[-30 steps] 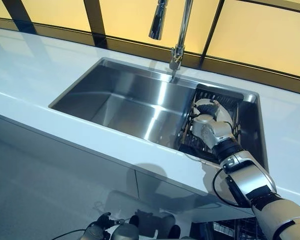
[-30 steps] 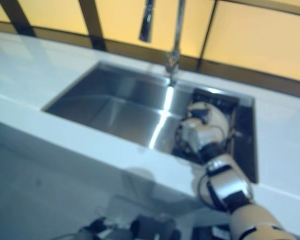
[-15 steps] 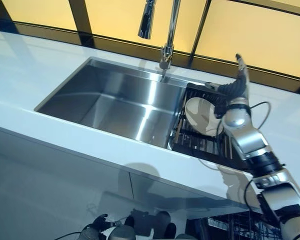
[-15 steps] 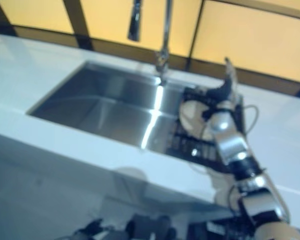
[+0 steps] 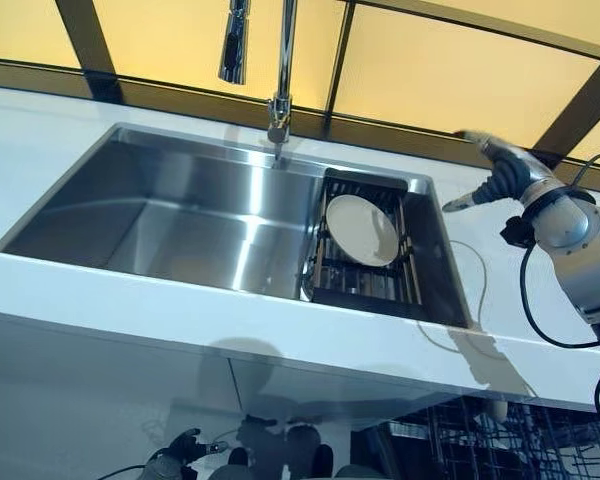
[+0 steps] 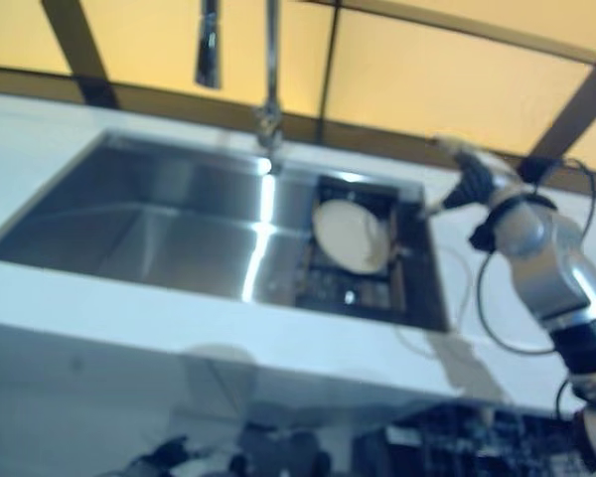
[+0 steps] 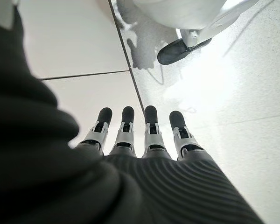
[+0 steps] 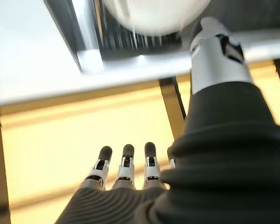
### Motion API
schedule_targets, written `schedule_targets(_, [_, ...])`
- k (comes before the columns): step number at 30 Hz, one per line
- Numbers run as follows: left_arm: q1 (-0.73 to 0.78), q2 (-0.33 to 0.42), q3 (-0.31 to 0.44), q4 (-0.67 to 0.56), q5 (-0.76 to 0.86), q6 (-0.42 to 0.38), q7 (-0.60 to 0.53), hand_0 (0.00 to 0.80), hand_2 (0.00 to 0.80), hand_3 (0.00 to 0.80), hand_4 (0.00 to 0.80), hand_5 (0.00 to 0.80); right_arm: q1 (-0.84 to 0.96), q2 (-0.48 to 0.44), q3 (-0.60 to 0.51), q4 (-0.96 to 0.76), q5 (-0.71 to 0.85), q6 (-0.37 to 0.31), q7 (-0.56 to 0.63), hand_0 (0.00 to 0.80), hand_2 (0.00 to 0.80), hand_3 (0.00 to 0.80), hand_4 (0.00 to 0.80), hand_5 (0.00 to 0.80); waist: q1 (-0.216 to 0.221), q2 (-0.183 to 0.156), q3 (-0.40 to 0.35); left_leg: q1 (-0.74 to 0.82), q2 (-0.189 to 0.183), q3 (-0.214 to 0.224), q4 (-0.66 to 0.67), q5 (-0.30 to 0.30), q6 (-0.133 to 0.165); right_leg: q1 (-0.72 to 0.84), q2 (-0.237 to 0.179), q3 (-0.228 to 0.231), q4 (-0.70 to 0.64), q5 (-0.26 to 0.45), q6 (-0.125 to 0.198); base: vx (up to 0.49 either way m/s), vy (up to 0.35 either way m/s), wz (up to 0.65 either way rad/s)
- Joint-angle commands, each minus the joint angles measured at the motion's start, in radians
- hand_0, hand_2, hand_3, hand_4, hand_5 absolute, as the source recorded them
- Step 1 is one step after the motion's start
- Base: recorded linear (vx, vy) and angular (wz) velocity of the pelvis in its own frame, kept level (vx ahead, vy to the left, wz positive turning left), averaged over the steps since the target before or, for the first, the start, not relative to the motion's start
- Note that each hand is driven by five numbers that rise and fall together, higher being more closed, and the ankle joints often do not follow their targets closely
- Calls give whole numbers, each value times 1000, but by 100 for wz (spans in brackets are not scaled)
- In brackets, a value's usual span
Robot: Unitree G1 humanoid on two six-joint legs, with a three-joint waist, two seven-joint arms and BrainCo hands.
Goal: Take plates into dishwasher
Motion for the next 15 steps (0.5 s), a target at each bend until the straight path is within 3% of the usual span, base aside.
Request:
schedule_targets(1, [-12,31,-6,5,27,-2,3,0,0,0,0,0,-62,-59,46,-13,28,5,87,0,0,0,0,0,21,-1,-20,-19,-36,70,12,-71,38,-10,10,0,66,-59,61,-34,-3,-2])
schedule_targets(8, [-28,49,-2,-8,40,12,-3,0,0,0,0,0,-104,27,107,34,16,30,144,0,0,0,0,0,38,-14,-15,-29,-34,73,7,-68,42,-20,10,-3,65,-47,70,-42,-17,-3])
schedule_targets(15, [-38,57,-20,-18,36,18,1,0,0,0,0,0,-120,135,155,122,12,42,98,0,0,0,0,0,56,-13,5,-46,-32,69,9,-65,49,-39,8,-4,75,-40,76,-4,-2,0])
